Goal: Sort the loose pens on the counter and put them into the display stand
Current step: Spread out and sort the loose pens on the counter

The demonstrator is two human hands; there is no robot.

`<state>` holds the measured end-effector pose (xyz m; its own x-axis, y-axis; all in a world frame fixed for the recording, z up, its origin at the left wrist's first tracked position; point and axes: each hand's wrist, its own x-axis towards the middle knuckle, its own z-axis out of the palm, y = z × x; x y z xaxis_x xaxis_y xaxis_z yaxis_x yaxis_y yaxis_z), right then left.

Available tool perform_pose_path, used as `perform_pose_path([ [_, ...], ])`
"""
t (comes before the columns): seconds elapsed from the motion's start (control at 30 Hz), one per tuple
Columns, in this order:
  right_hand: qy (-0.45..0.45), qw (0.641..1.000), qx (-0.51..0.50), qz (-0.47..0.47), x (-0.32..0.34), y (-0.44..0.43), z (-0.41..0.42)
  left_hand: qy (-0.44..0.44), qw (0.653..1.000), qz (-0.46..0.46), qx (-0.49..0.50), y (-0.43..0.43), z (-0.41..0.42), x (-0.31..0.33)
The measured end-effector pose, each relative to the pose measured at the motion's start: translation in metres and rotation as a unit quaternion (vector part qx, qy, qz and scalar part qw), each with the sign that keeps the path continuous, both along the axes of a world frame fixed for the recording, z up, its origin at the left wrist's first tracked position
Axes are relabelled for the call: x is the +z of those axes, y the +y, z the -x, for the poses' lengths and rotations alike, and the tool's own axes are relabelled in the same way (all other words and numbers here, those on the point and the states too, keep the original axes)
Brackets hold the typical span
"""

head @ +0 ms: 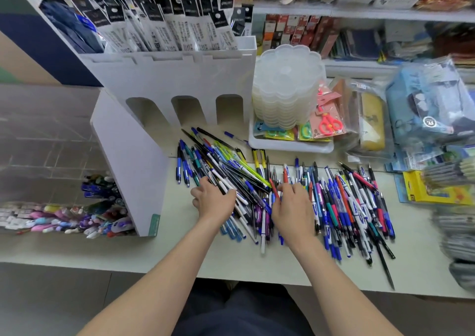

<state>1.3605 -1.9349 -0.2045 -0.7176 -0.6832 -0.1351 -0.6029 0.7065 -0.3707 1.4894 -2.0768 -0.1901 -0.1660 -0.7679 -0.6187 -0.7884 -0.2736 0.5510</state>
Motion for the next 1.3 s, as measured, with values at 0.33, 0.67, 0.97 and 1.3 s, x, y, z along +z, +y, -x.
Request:
perform_pose_path([
  [0.33,0.012,0.995,0.049,-0.090,-0.003,-0.092,0.014,-0.071,0.978,0.146,-0.133,-0.031,-0.005,0.002],
  [0.67,-0.005,0.992,-0.075,-0.105,-0.028,-0.122,0.032,-0.071,0.866,0.195,-0.455,-0.106,0.061,0.006],
  [0.97,-0.116,0.986,-0.093,-0.082,-0.017,-0.127,0.037,-0.140,0.778,0.262,-0.553,-0.141,0.090,-0.015],
  [1.3,-0.126,0.987,-0.085,-0.045,-0.025,-0.123,0.039,-0.167,0.743,0.329,-0.559,-0.151,0.092,-0.020],
])
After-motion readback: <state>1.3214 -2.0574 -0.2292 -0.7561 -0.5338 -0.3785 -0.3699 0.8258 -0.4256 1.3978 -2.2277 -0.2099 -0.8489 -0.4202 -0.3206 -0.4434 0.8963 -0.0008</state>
